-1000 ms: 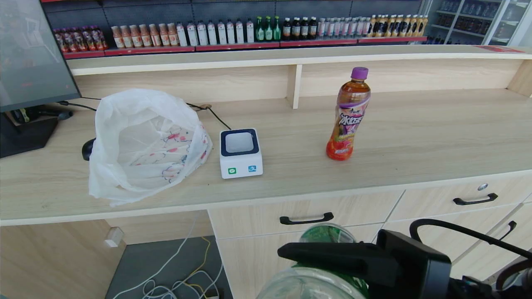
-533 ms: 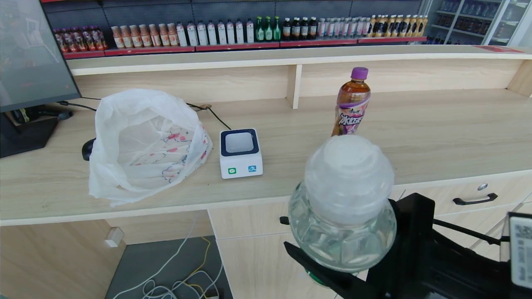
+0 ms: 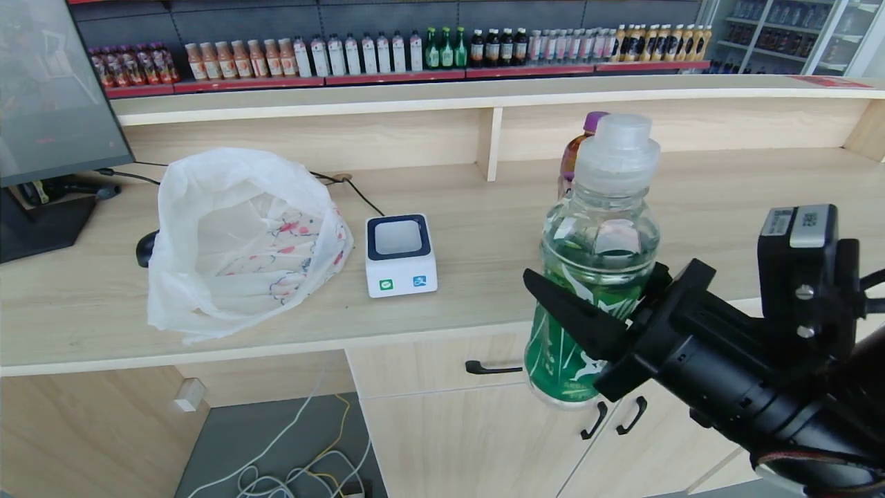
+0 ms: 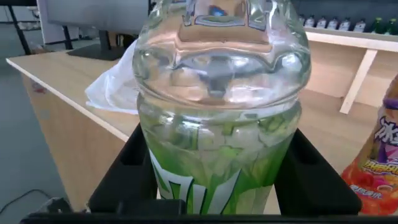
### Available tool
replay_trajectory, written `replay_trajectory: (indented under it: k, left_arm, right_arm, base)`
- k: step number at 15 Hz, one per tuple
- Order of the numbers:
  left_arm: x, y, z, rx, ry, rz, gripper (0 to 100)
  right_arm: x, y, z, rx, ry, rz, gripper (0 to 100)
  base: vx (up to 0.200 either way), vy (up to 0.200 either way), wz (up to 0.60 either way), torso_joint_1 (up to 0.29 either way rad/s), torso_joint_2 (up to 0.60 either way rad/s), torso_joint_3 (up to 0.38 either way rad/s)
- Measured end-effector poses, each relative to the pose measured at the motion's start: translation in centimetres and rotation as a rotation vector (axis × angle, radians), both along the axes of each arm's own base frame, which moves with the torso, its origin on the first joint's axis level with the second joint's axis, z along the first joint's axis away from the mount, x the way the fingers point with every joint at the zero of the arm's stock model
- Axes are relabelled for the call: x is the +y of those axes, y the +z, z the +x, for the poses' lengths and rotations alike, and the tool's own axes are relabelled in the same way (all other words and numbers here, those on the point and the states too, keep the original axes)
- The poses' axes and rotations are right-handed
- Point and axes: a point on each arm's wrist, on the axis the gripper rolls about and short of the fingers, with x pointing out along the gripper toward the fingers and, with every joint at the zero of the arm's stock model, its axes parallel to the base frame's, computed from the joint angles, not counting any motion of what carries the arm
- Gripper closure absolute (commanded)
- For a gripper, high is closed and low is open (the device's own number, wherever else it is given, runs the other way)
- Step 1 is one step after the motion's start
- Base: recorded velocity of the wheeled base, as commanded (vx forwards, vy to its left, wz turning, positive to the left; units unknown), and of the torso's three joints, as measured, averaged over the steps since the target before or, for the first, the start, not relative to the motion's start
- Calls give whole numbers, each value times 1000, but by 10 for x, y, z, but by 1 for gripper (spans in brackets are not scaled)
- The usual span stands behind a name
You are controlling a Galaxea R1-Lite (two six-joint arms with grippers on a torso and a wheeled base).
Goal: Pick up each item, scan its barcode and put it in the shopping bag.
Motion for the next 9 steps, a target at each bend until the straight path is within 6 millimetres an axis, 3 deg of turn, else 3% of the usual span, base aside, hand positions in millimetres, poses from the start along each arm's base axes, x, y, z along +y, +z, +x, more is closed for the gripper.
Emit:
replay_trajectory:
  k: [6, 9]
  left_arm:
    - [0, 0, 0, 0, 1, 0, 0]
    - [0, 0, 0, 0, 0, 0, 0]
  right_arm:
    - [-10, 9, 54, -4, -160, 72, 100]
    - [-10, 16, 69, -12, -238, 127, 100]
  base:
    - [0, 0, 0, 0, 0, 0]
    - [0, 0, 0, 0, 0, 0]
